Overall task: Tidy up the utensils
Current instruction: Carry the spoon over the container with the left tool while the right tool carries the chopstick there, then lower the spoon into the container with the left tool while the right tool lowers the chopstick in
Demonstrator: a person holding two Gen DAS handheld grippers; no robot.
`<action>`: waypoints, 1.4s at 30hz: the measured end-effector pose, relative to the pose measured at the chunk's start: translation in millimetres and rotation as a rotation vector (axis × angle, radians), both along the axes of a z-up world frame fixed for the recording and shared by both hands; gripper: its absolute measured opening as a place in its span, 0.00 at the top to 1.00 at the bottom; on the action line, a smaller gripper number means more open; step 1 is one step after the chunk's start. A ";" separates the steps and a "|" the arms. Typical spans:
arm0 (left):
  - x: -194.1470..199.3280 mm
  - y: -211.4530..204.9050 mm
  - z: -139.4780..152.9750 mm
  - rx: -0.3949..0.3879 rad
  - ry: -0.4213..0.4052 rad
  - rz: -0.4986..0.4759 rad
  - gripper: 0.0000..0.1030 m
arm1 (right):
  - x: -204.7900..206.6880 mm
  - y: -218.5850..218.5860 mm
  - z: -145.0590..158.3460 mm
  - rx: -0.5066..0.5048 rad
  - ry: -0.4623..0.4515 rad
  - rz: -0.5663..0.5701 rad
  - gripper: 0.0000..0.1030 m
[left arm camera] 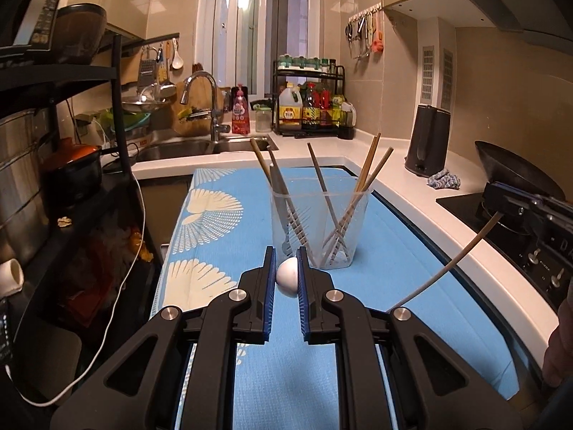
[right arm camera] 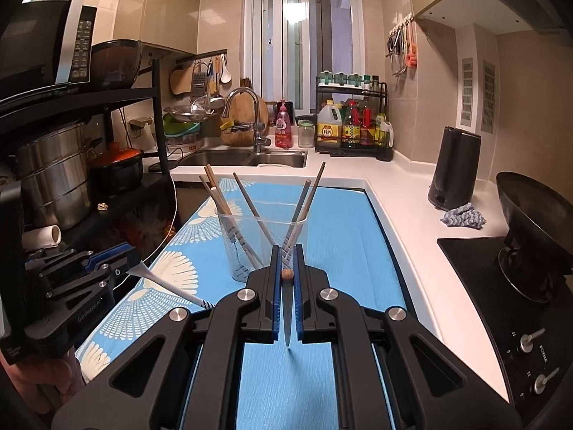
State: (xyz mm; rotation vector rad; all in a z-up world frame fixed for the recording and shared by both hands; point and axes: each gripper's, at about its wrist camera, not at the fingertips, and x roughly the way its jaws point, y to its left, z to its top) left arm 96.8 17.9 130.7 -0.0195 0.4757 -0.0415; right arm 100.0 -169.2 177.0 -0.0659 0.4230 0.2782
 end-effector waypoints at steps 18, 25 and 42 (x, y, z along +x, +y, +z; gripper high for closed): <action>67.2 22.2 106.0 0.003 0.111 -0.090 0.89 | 61.5 20.1 96.9 0.024 0.031 0.106 0.94; 91.1 24.5 157.5 0.040 0.054 -0.095 0.89 | 82.0 30.3 146.7 0.036 -0.059 0.129 0.94; 194.1 2.1 104.3 0.111 0.205 -0.118 0.89 | 168.2 42.5 88.0 0.008 0.061 0.074 0.94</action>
